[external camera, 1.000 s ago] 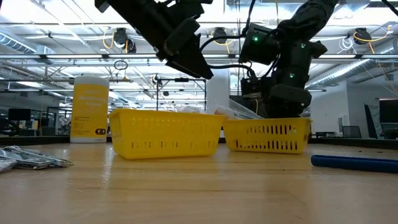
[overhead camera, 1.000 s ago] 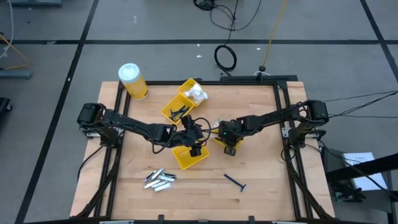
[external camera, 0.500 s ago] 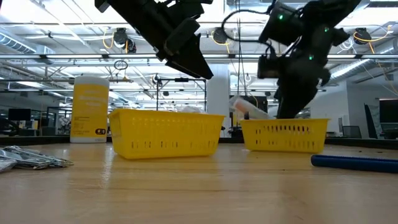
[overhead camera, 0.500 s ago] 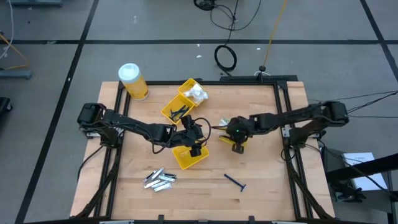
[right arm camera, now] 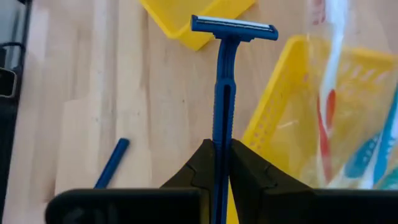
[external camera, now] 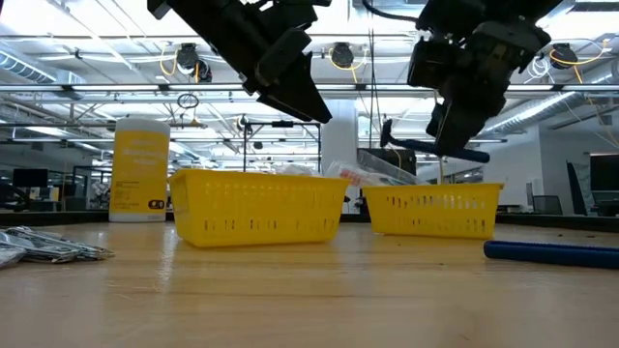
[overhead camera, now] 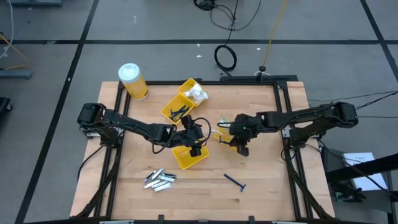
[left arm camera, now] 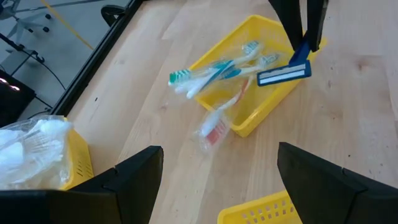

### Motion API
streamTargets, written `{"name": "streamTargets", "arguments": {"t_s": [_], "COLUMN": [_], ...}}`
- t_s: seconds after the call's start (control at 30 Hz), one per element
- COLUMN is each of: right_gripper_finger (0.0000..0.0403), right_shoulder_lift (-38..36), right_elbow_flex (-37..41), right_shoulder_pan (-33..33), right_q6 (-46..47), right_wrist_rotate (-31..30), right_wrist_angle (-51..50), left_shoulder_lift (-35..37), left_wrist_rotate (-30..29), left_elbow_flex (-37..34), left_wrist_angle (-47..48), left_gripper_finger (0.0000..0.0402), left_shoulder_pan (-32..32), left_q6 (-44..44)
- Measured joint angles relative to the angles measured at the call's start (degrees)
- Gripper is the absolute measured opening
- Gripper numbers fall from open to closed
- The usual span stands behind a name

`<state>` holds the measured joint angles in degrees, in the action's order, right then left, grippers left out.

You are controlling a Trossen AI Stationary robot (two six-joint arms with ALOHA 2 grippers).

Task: Pick & Place Travel size toiletries
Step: Put the blue razor into the bottom left yellow basket

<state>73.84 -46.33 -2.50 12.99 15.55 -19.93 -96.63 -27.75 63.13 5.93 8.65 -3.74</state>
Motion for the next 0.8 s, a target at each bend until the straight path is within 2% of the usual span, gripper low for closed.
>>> {"name": "streamTargets", "arguments": {"t_s": [0.2,0.27,0.47,0.8], "right_gripper_finger": [0.0018,0.0018,0.0018,0.0018], "right_shoulder_lift": [-0.05,-0.09,-0.09,-0.09], "right_elbow_flex": [0.0,0.0,-0.01,-0.02], "right_shoulder_pan": [0.15,0.4,0.76,0.76], "right_q6": [-1.62,-3.6,-9.85,-14.24], "right_wrist_rotate": [0.74,-1.18,-7.98,-8.02], "right_wrist_angle": [6.4,9.86,22.34,35.9], "left_shoulder_lift": [-0.01,0.0,0.01,-0.01], "left_wrist_rotate": [0.78,2.34,5.9,5.84], "left_elbow_flex": [0.0,0.0,0.0,0.0], "left_wrist_angle": [-0.17,-1.4,-10.05,-22.52], "left_gripper_finger": [0.0308,0.0308,0.0308,0.0308], "left_shoulder_pan": [-0.01,-0.01,0.06,0.06], "left_q6": [-1.32,-1.59,-0.2,5.65]}}
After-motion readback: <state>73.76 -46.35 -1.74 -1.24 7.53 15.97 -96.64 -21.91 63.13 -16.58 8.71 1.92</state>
